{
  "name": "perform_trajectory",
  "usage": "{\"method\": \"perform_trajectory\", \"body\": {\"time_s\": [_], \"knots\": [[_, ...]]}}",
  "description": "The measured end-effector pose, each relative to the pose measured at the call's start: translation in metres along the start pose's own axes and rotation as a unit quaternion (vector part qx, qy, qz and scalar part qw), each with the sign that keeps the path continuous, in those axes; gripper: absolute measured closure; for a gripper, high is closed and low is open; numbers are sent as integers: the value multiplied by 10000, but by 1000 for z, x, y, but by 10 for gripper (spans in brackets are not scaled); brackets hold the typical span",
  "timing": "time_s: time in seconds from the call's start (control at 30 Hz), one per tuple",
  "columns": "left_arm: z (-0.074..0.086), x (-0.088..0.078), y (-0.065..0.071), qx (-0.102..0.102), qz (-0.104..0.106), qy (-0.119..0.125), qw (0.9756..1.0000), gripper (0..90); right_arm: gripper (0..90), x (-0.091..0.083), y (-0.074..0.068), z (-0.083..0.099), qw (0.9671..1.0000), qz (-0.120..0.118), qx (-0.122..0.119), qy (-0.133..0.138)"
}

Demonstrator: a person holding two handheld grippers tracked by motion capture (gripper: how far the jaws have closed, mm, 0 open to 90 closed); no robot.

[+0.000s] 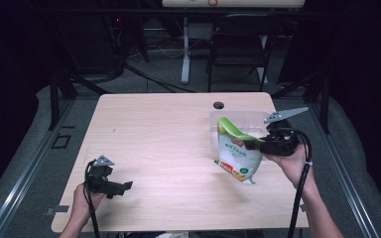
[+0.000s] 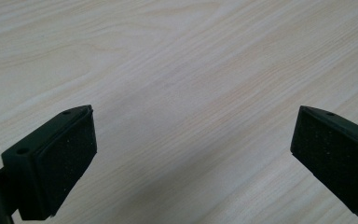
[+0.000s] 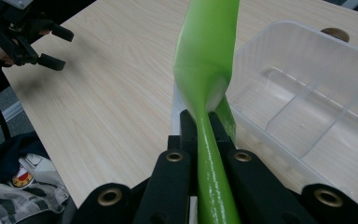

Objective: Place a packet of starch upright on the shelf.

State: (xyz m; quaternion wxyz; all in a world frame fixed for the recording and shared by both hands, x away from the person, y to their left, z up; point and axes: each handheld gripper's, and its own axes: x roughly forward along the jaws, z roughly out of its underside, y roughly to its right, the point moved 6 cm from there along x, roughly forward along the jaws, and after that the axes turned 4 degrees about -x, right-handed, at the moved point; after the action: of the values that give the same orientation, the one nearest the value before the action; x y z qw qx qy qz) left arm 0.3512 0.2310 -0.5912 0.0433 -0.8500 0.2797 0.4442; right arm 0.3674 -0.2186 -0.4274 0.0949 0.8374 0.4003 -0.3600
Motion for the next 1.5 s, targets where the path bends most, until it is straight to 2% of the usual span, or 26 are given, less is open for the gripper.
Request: {"method": "perform_trajectory", "body": {"time_s": [0.1,0.37,0.5,0.8,0.87,1.3,1.37,1.5], "knots": [[0,0,0,0,10,2,10000,3,900,-3,4,1,10000,59,1,-62],[0,0,1,35,-49,48,10000,3,900,-13,9,-1,9999,143,73,12],[-1,2,-1,24,19,-51,10000,3,900,-20,12,-2,9998,205,48,-1],[-1,0,1,17,17,16,10000,2,900,-31,18,-11,9993,355,49,44],[-1,1,0,17,-50,65,10000,3,900,-32,20,-13,9993,366,49,53],[-1,1,1,31,-7,63,10000,2,900,-40,36,-26,9984,491,171,214],[-1,0,1,45,39,-14,10000,2,900,-42,38,-28,9982,515,205,242],[-1,1,1,29,-12,71,10000,2,900,-46,43,-31,9978,571,224,255]]}}
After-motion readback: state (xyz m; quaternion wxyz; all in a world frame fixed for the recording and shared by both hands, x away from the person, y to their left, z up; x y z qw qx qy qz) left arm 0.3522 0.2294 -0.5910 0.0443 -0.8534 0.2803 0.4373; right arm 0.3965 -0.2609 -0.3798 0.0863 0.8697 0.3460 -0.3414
